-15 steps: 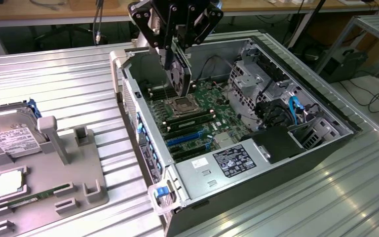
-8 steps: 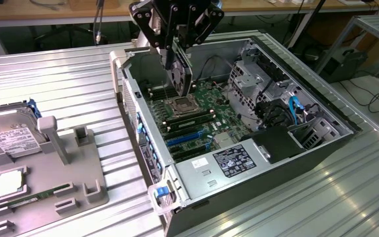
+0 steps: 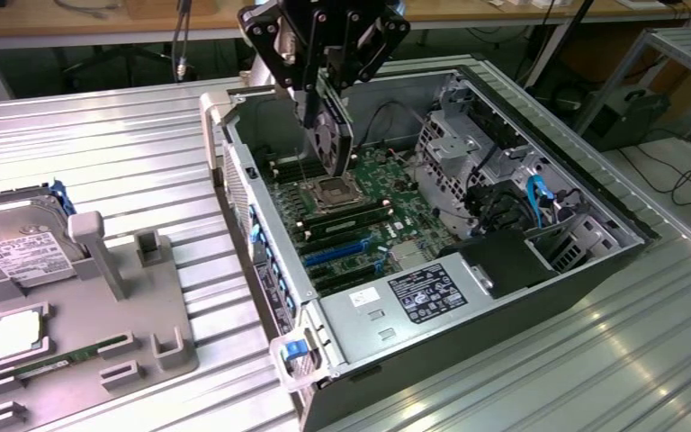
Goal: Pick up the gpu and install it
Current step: 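Pick up the gpu and move the gpu toward the slot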
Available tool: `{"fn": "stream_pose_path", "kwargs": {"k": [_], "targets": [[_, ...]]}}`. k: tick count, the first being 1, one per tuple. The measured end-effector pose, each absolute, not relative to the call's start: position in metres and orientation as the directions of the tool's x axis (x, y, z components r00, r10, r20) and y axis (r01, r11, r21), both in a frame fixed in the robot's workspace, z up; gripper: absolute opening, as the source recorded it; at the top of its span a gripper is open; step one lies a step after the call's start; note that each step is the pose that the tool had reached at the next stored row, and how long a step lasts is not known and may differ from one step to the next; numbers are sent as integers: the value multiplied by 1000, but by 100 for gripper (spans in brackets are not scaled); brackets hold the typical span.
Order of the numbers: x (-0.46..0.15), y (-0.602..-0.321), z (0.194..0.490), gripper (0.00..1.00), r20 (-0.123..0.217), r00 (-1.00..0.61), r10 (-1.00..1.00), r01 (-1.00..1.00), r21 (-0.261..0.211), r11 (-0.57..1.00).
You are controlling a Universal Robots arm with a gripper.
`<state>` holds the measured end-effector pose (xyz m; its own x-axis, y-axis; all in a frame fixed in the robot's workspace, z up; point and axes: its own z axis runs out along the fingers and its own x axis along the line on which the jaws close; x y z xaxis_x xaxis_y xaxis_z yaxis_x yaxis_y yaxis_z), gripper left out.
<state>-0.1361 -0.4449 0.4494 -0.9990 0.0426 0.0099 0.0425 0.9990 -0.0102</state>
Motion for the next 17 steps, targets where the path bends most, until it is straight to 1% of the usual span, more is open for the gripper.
{"fn": "stream_pose_path", "kwargs": {"k": [17], "targets": [[-133,-445,449,28,9,-999,43,43,-10,999]]}}
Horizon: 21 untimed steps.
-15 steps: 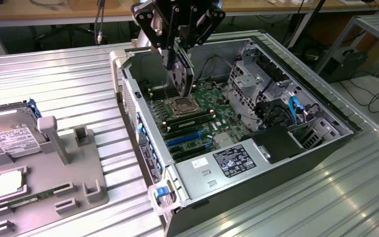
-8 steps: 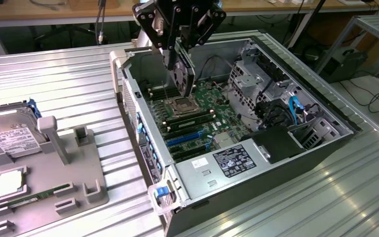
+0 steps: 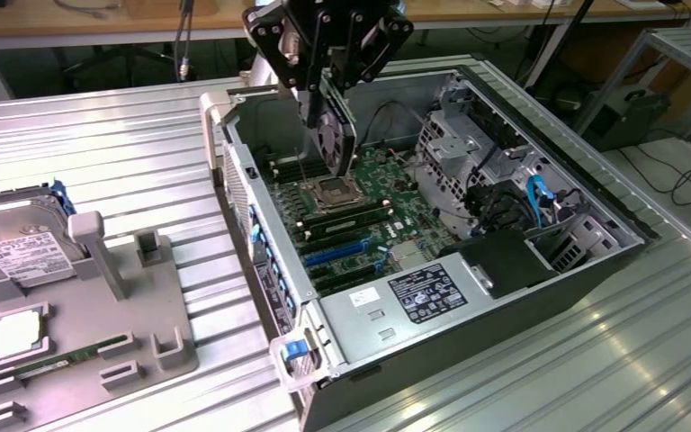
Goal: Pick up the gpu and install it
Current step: 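Pick up the gpu and move the gpu toward the slot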
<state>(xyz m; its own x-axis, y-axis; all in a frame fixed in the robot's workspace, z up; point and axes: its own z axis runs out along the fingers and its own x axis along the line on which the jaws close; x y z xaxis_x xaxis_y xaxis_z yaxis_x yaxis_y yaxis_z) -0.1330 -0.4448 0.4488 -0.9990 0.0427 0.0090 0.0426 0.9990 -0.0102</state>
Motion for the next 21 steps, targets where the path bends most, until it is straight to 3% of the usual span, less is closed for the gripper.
{"fn": "stream_pose_path", "kwargs": {"k": [21], "targets": [[-125,-445,447,28,7,-999,43,43,-10,999]]}}
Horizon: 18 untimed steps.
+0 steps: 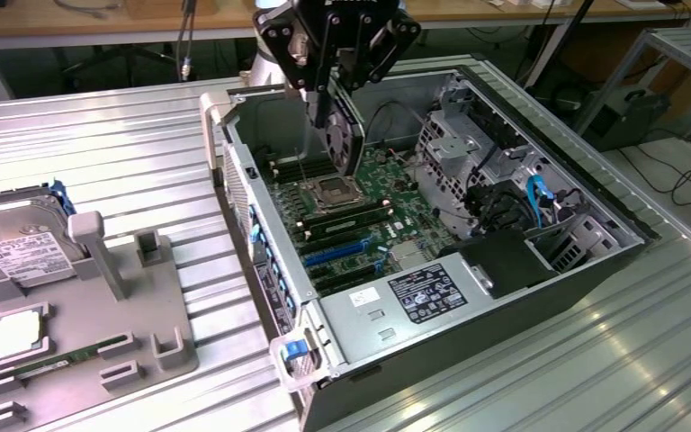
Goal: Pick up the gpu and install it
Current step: 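Pick up the gpu and move the gpu toward the slot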
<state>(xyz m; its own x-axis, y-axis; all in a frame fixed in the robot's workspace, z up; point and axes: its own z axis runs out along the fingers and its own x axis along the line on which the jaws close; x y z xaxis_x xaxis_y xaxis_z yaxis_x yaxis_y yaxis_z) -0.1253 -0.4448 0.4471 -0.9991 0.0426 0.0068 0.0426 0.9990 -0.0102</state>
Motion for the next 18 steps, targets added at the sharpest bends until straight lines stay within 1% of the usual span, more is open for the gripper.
{"fn": "stream_pose_path", "kwargs": {"k": [18], "targets": [[-115,-445,446,28,6,-999,43,43,-10,999]]}}
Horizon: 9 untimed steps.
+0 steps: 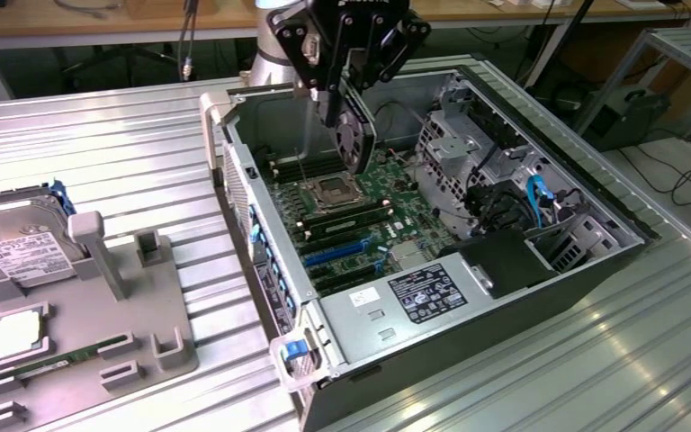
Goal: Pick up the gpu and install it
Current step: 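Pick up the gpu and move the gpu toward the slot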
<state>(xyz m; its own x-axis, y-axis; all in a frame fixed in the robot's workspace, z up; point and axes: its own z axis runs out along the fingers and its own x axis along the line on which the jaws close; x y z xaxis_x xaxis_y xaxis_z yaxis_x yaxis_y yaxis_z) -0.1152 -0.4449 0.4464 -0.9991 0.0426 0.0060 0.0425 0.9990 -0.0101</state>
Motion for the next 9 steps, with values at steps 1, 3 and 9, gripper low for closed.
{"fn": "stream_pose_path", "kwargs": {"k": [1,3,9], "targets": [[-115,-445,446,28,6,-999,43,43,-10,999],[-114,-445,446,28,6,-999,43,43,-10,999],[-112,-445,446,28,5,-999,43,43,-10,999]]}}
